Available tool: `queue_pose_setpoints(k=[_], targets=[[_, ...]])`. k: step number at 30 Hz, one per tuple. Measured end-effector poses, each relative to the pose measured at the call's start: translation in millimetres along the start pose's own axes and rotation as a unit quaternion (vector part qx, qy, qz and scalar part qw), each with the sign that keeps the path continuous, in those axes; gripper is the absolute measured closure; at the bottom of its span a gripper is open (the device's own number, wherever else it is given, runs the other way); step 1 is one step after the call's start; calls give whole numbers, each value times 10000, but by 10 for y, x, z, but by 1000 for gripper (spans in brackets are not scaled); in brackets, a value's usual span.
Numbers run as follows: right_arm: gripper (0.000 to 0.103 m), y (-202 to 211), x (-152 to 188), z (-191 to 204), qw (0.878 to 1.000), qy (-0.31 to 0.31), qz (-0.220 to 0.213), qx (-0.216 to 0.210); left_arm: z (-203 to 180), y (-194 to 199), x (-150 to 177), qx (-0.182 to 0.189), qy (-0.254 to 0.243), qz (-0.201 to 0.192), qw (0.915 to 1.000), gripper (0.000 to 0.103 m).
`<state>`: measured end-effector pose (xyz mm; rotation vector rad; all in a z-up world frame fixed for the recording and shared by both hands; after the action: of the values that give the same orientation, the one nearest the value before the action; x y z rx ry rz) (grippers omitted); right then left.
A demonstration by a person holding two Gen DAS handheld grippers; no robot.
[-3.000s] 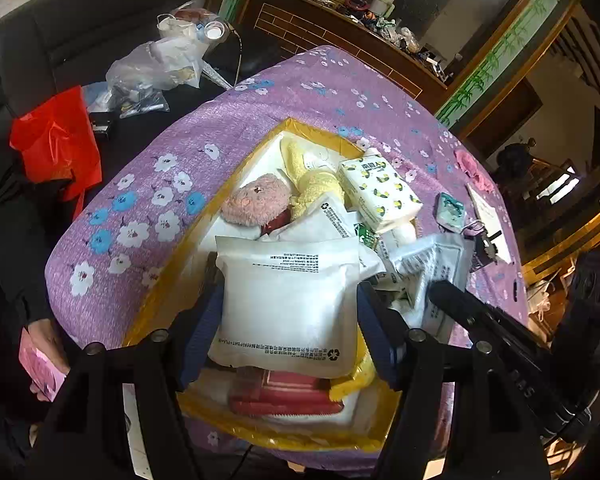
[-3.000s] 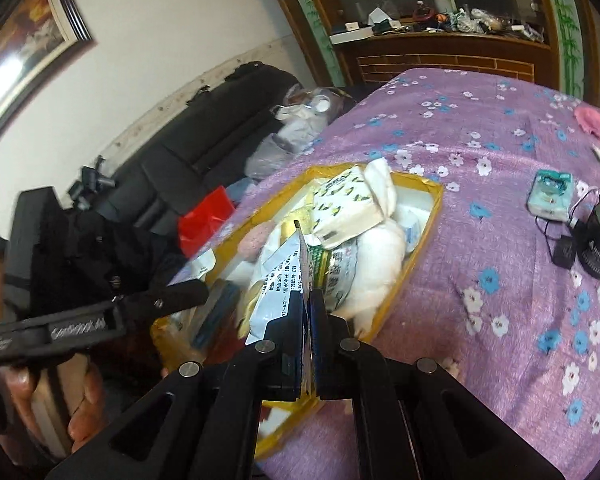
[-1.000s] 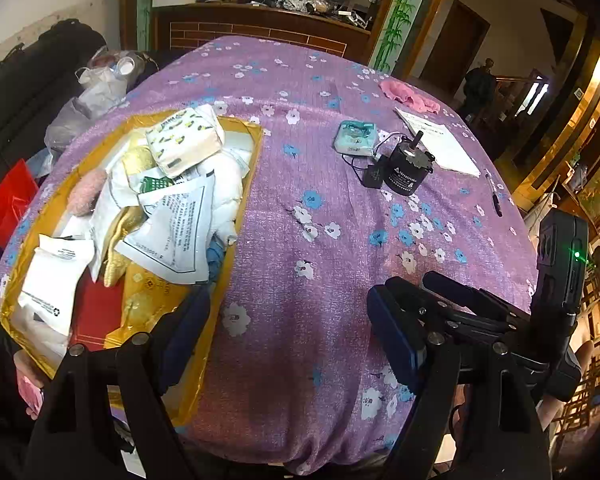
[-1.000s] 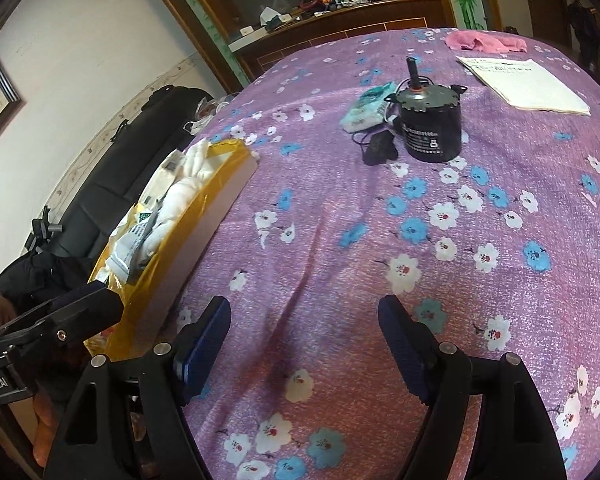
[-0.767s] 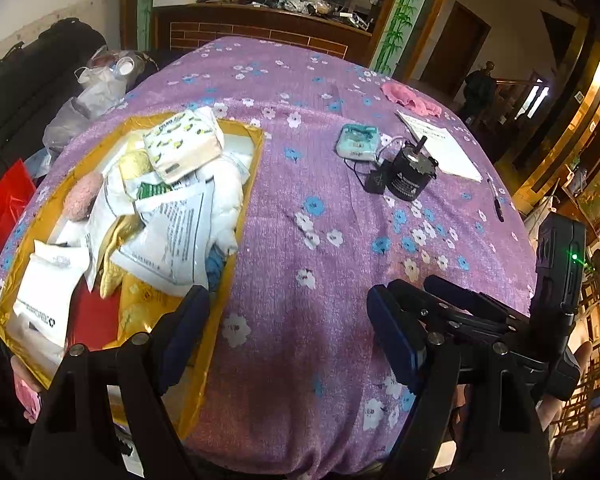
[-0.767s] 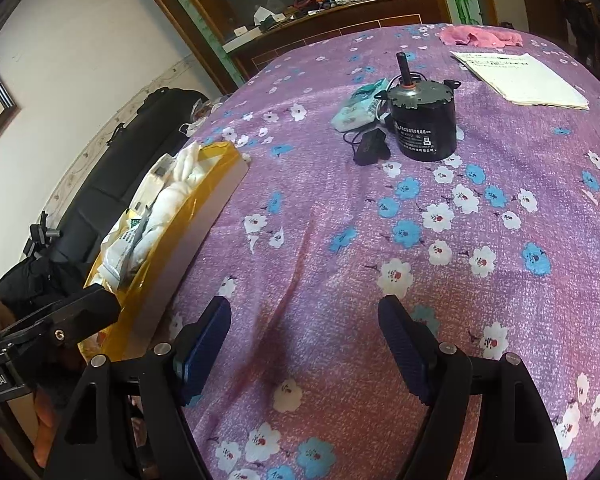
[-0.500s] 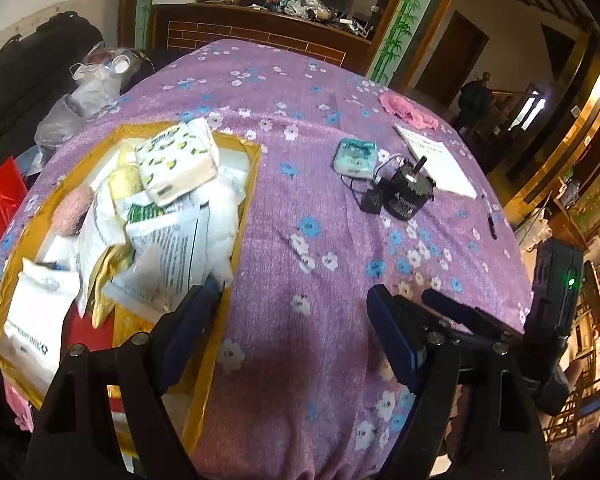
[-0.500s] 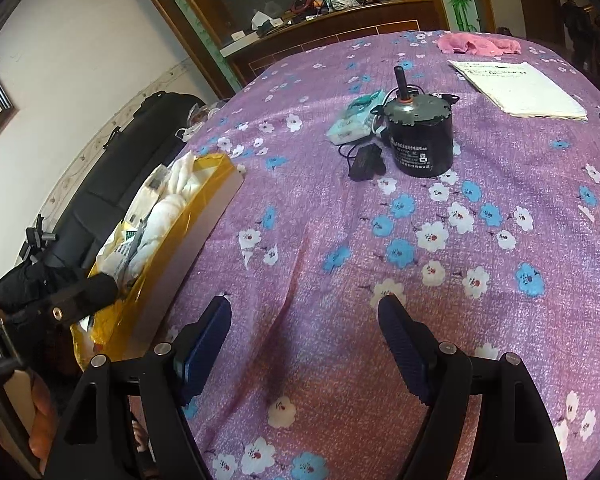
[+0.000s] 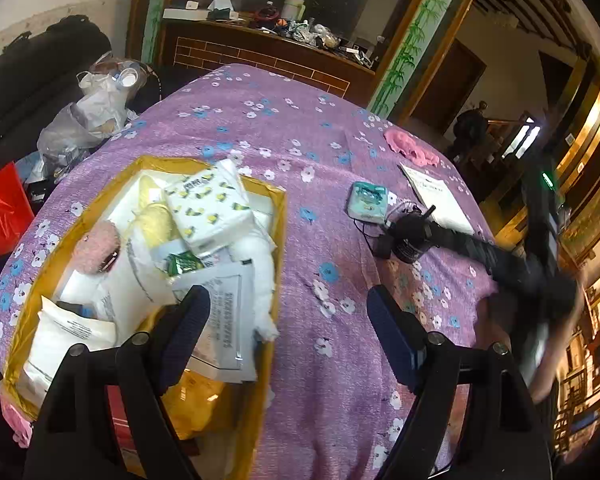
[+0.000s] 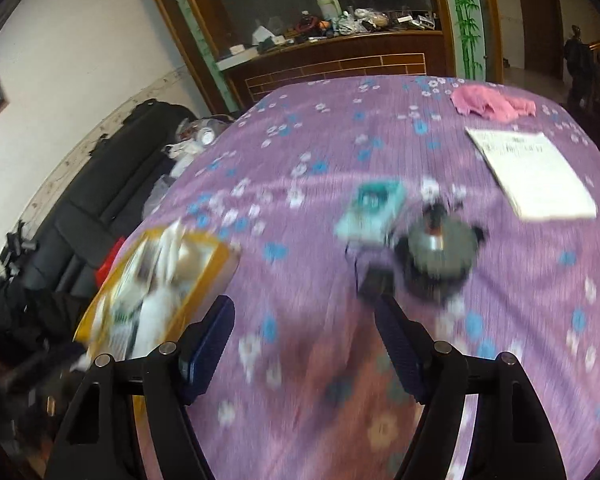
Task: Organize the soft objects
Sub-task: 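Grasp the teal cartoon-printed tissue pack with the right gripper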
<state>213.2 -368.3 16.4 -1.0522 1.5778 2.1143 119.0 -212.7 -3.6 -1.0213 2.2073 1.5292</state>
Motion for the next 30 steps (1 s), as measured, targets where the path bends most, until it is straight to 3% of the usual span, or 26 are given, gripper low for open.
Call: queue_pose_setpoints(k=[8, 11, 16, 17, 18, 20, 23, 25, 28, 30], targets=[[31, -875, -647, -227, 9883, -116, 717, 1341, 198, 4, -125, 28, 50, -93, 9999, 22], [32, -1193, -720, -197, 9764, 27, 1073, 1874, 258, 15, -144, 11, 74, -118, 9999, 22], [33, -1497, -740, -155, 9615, 160, 1437, 2335, 323, 14, -154, 1, 118, -116, 9999, 22], [34, -1560, -727, -146, 9579, 242, 1516, 2425, 320, 12, -148, 7, 125, -102, 9999, 22], [46, -1601, -711, -147, 9553, 287, 1584, 2482, 316, 12, -148, 17, 122, -95, 9999, 22], [48, -1696, -663, -183, 9550, 238, 1675, 2438, 303, 30, -143, 18, 100, -108, 9999, 22], [59, -1673, -662, -150, 9562, 366, 1563, 2446, 285, 62, -131, 10, 102, -118, 9999, 22], [59, -1554, -678, -63, 9652, 358, 1324, 2228, 260, 90, -119, 20, 110, -118, 9999, 22], [59, -1227, -594, 179, 9815, 652, 807, 1609, 219, 117, -88, 72, 164, -77, 9998, 22], [59, -1008, -381, 409, 9897, 917, 636, 895, 166, 122, -51, 143, 189, 3, 9997, 22]])
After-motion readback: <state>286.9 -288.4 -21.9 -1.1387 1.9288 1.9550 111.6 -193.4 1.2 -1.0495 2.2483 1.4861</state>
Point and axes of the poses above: each gripper's, at about its wrist camera, not at the fingertips, and y roughly against the way its jaws point, z to its left, x to its underside, the point moved 8 cm from there along -y, roughly the way its jaws point, and after that the axes turned 8 degrees about y, right-handed, at the moved point
